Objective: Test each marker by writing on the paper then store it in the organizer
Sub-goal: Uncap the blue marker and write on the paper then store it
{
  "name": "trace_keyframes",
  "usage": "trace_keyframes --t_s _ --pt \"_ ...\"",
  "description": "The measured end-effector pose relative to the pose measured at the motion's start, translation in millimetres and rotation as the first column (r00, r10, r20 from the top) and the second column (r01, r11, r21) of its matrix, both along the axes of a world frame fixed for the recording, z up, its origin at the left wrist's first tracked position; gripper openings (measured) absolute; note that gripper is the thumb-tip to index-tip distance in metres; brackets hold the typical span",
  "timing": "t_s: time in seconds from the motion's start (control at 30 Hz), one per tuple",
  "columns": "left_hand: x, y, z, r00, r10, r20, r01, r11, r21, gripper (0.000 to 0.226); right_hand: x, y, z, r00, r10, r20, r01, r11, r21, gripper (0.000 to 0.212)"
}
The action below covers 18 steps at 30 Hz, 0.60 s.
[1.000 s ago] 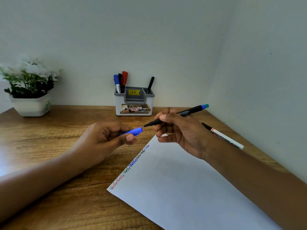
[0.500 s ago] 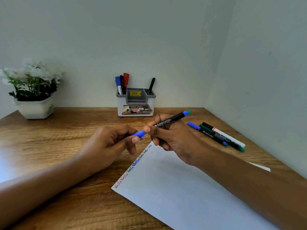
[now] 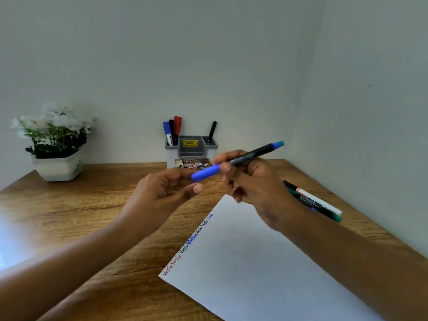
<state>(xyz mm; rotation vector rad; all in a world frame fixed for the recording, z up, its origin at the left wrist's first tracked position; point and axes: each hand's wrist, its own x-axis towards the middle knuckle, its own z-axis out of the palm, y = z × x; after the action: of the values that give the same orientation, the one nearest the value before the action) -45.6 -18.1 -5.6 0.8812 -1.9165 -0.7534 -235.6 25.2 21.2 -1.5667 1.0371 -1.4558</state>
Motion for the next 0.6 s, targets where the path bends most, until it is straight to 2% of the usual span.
trace_keyframes --t_s 0.07,0.1,0.17,0.23,0.3,0.37,0.4,0.47,0.53,0.6 --pt "0.9 -13.5 6.0 0.996 0.051 -0.067 -0.047 0.997 0.057 0.05 -13.1 -5.8 13.4 0.988 -0.139 0.069 0.14 0.99 -0.016 0.02" --pt "0.3 -23.4 7.6 0.992 0.086 -0.09 -0.078 0.993 0.083 0.055 -20.0 -8.8 20.7 0.975 -0.214 0.057 0.215 0.977 -0.009 0.027" --pt "-3.6 -48.6 7.4 0.98 0.172 -0.104 -0.157 0.978 0.138 0.064 -31.3 -16.3 35.1 0.955 -0.292 -0.043 0.294 0.954 0.055 0.034" --pt "-11.1 -74.7 4.4 0.961 0.256 -0.102 -0.23 0.95 0.211 0.073 -37.8 -30.4 47.9 0.946 -0.258 -0.196 0.283 0.952 0.112 0.036" --pt "-20.5 -97.8 -0.3 0.94 0.334 -0.073 -0.306 0.917 0.257 0.083 -44.4 -54.3 60.0 0.84 -0.293 -0.457 0.363 0.929 0.071 0.04" --pt "-29.2 -119.4 -5.5 0.919 0.392 -0.04 -0.367 0.887 0.28 0.091 -48.8 -81.9 74.4 0.661 -0.356 -0.661 0.445 0.895 -0.036 0.038" --pt "-33.1 -128.4 -8.2 0.913 0.406 -0.041 -0.377 0.878 0.295 0.094 -49.6 -94.6 81.5 0.605 -0.35 -0.715 0.463 0.885 -0.042 0.034" --pt "-39.7 -141.8 -11.7 0.908 0.41 -0.082 -0.365 0.873 0.324 0.097 -48.3 -115.1 93.3 0.578 -0.265 -0.772 0.485 0.872 0.063 0.027" --pt "-43.5 -149.4 -12.2 0.902 0.422 -0.093 -0.381 0.878 0.288 0.097 -43.7 -130.3 101.2 0.546 -0.176 -0.819 0.501 0.852 0.151 0.026" --pt "-44.5 -152.2 -10.3 0.898 0.433 -0.077 -0.406 0.884 0.231 0.096 -40.6 -145.2 106.1 0.49 -0.135 -0.861 0.513 0.843 0.16 0.023"
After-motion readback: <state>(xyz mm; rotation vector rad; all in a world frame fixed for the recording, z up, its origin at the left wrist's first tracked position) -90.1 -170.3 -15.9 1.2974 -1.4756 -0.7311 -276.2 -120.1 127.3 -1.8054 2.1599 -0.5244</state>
